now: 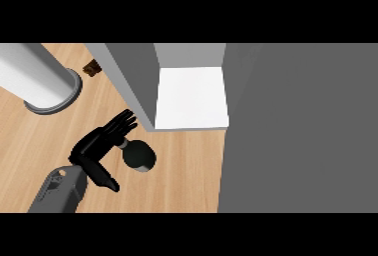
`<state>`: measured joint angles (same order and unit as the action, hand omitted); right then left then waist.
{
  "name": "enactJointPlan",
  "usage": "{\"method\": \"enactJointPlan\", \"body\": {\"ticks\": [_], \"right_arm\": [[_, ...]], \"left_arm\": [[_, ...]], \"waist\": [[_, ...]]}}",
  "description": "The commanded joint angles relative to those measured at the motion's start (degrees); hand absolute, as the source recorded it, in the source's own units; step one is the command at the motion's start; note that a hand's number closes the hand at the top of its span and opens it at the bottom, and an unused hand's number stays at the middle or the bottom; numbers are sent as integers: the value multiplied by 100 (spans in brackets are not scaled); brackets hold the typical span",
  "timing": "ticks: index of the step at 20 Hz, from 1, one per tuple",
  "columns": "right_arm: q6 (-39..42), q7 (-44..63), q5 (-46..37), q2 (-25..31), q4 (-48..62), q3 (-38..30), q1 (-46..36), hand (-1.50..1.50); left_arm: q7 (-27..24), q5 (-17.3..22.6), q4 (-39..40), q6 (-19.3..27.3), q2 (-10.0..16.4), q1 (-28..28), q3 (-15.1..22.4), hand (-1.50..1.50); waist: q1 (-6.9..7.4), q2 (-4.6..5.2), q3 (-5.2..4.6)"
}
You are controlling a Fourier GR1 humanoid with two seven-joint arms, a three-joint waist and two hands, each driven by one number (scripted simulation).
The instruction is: Pick up the wine, place it into the cabinet and close the cabinet
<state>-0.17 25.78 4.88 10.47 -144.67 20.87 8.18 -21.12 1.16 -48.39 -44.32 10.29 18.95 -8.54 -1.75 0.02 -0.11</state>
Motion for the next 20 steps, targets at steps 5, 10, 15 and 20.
{"method": "enactJointPlan", "body": {"ticks": [5,10,15,20], "right_arm": [[-75,613,441,179,-1290,-262,205,-150],[51,390,450,237,-1260,-169,399,-150],[-20,393,280,173,-1204,-47,206,-150],[-46,580,472,213,-1422,-132,339,-150]], "left_arm": [[-770,47,1013,-383,26,297,-44,-150],[-961,83,1359,-254,-98,239,-24,-150],[-472,670,1637,-447,-313,500,-283,-150],[-466,767,1812,-659,-247,482,-278,-150]], "waist": [[-11,15,-1],[-10,12,1],[9,-3,2],[-2,-12,3]]}}
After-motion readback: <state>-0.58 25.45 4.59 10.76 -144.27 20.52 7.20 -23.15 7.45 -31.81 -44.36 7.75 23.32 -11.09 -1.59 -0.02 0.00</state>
